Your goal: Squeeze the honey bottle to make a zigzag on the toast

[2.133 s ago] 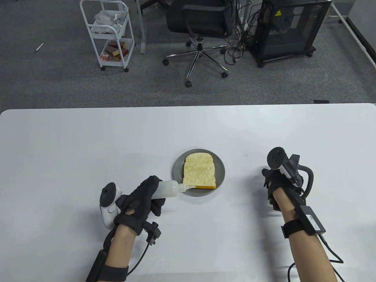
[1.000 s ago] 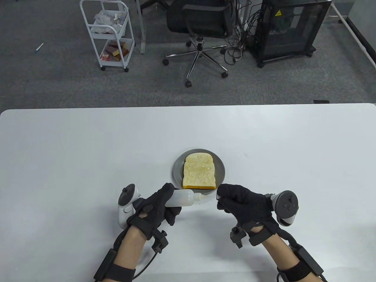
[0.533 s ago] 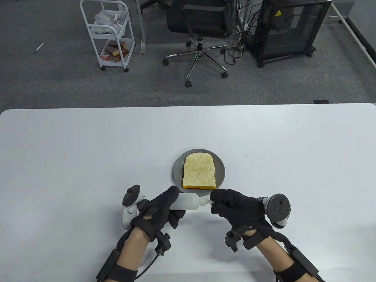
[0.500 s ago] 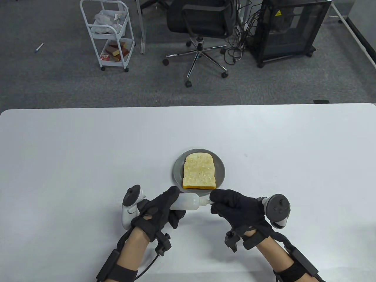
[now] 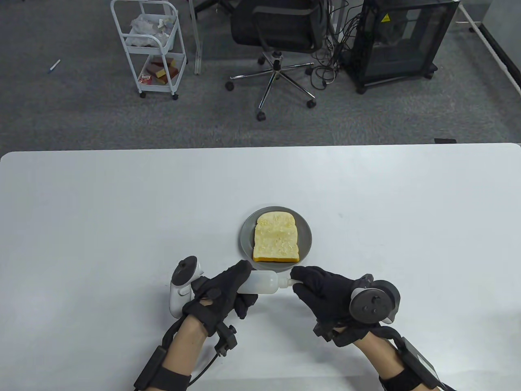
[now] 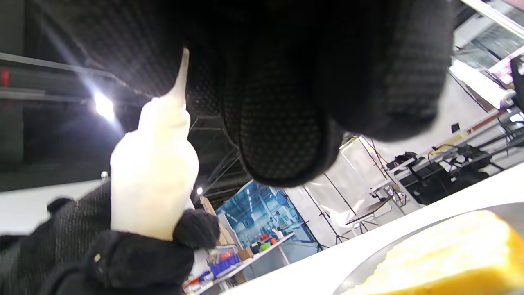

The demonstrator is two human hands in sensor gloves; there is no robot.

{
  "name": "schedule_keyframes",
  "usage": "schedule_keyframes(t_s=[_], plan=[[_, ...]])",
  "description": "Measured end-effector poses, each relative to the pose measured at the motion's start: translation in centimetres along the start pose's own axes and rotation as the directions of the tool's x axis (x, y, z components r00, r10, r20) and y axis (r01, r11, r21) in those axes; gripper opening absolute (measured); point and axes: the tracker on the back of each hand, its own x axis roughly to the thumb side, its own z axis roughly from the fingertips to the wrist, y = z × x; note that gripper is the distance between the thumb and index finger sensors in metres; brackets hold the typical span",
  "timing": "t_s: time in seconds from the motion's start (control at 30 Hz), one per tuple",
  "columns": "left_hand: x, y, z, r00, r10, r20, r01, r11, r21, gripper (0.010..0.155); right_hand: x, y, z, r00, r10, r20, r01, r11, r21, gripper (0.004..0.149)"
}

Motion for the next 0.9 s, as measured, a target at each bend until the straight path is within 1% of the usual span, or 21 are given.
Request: schedule_keyframes(t_s=[0.1,0.17,0.23,0.27,0.3,0.33,0.37,0.4,0.43,0.47,0.53,0.6,0.67,0.73,0.77,0.8,0.83,0.87,0.9], plan=[[0.0,0.1,-0.1,0.999,-0.042,-0.006,0.042,0.999,-0.013,0.075,-0.1,0.2,0.0,1.000,-0.018,-0.005,0.018,0.999,0.031,0.042],[0.0,0.1,0.0,0.999,-0.034,-0.005,0.034,0.999,-0.007,0.075,-0.2,0.3,-0.2,0.999,-0.040,-0.028,0.042,0.997,0.059,0.044],[0.0,0.0,0.0,1.000,-0.026,-0.008,0.026,1.000,0.004,0.075,-0.5,0.4,-0.4,0.995,-0.018,-0.102,0.029,0.994,0.105,0.046],[0.0,0.0,-0.1,0.999,-0.036,-0.002,0.036,0.999,0.002,0.075,-0.5,0.5,-0.3,0.993,-0.046,-0.112,0.060,0.990,0.125,0.048],[-0.1,0.0,-0.2,1.000,-0.027,-0.005,0.027,0.999,-0.020,0.075,-0.6,0.6,-0.3,0.993,-0.076,-0.092,0.085,0.992,0.095,0.049],[-0.1,-0.2,-0.2,1.000,-0.017,-0.010,0.017,1.000,-0.026,0.075,-0.6,0.6,-0.3,0.990,-0.093,-0.105,0.102,0.991,0.087,0.049],[-0.1,-0.2,-0.1,1.000,-0.023,-0.011,0.023,1.000,-0.001,0.075,-0.6,0.6,-0.4,0.986,-0.119,-0.113,0.132,0.985,0.111,0.048],[-0.1,-0.3,-0.1,1.000,-0.027,-0.007,0.027,1.000,0.008,0.076,-0.5,0.5,-0.3,0.988,-0.122,-0.093,0.131,0.986,0.102,0.047],[-0.2,-0.4,-0.2,1.000,-0.018,-0.008,0.018,1.000,-0.004,0.076,-0.2,0.2,-0.3,0.995,-0.075,-0.063,0.079,0.996,0.048,0.046],[-0.2,-0.4,-0.2,1.000,-0.007,-0.016,0.006,1.000,-0.019,0.076,0.0,0.0,-0.4,0.999,-0.041,-0.035,0.042,0.998,0.041,0.046],[-0.6,-0.4,-0.2,0.998,0.033,-0.045,-0.035,0.999,-0.038,0.077,0.9,-0.2,-0.3,0.998,0.023,0.063,-0.024,0.999,0.021,0.046],[-0.9,-0.3,-0.1,0.993,0.072,-0.091,-0.075,0.997,-0.031,0.078,1.8,-0.3,-0.3,0.976,0.144,0.161,-0.146,0.989,0.002,0.046],[-0.7,-0.2,-0.1,0.995,0.050,-0.084,-0.054,0.998,-0.039,0.078,2.0,-0.2,-0.3,0.971,0.164,0.175,-0.167,0.986,0.001,0.046],[-0.4,-0.1,0.0,0.998,0.012,-0.068,-0.015,0.999,-0.046,0.077,1.8,0.1,-0.3,0.977,0.147,0.153,-0.155,0.987,0.045,0.045],[-0.1,-0.2,0.0,0.999,-0.016,-0.041,0.014,0.998,-0.056,0.076,1.4,0.1,-0.4,0.985,0.127,0.119,-0.133,0.990,0.048,0.045],[0.1,-0.2,0.0,0.999,-0.032,-0.023,0.030,0.998,-0.059,0.075,0.9,0.1,-0.5,0.995,0.079,0.067,-0.083,0.994,0.072,0.045],[0.3,-0.3,0.0,0.998,-0.055,-0.012,0.054,0.997,-0.059,0.075,0.2,0.2,-0.5,1.000,-0.027,-0.008,0.028,0.996,0.088,0.046],[0.3,-0.4,-0.1,0.998,-0.057,0.007,0.057,0.996,-0.067,0.074,-0.7,0.4,-0.6,0.984,-0.136,-0.115,0.145,0.987,0.075,0.046],[0.3,-0.5,-0.2,0.999,-0.049,0.011,0.050,0.996,-0.071,0.074,-1.2,0.5,-0.6,0.960,-0.212,-0.183,0.230,0.970,0.084,0.047]])
